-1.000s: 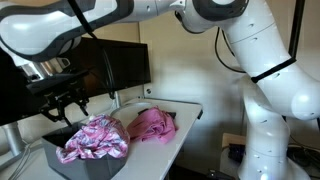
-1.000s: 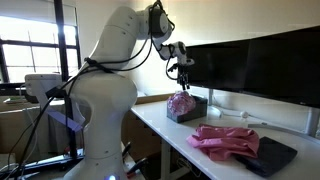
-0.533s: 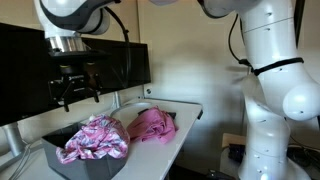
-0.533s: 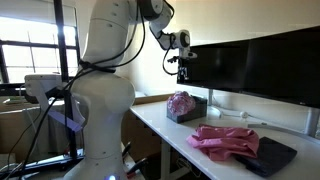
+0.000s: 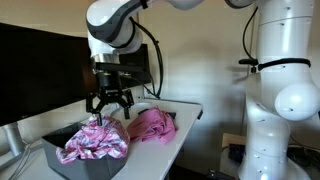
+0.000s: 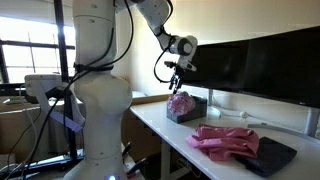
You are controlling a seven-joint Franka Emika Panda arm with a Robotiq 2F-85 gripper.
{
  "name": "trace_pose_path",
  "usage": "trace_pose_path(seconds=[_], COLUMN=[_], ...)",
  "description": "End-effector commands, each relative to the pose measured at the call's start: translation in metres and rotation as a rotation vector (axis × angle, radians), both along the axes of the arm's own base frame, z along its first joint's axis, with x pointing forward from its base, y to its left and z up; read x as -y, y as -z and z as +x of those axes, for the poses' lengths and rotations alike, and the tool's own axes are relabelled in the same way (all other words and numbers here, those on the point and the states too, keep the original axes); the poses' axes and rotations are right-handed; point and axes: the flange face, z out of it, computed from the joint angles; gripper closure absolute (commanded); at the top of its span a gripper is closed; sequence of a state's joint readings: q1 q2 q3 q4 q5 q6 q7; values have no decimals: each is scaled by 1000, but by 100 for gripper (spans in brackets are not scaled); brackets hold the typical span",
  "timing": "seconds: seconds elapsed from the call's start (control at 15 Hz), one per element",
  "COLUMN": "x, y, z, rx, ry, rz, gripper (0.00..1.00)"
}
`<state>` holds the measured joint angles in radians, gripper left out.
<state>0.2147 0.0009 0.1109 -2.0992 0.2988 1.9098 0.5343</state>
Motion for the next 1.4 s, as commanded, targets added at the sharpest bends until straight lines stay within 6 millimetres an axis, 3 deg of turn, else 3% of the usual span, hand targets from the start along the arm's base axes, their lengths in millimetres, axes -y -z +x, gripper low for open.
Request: trace_pose_path(seconds=[0.0,0.27,0.67,0.87,1.13,1.33], x=[25,21,-22,-33,-31,-25], y=[15,20,24,32,41,31], z=[-26,-30,-26,-27,-25,-23], rx=[42,149,320,346,365,397], ry=[43,60,45,26,22,20], rz=[19,0,28,18,-24,-81], gripper=[0,0,0,0,0,0])
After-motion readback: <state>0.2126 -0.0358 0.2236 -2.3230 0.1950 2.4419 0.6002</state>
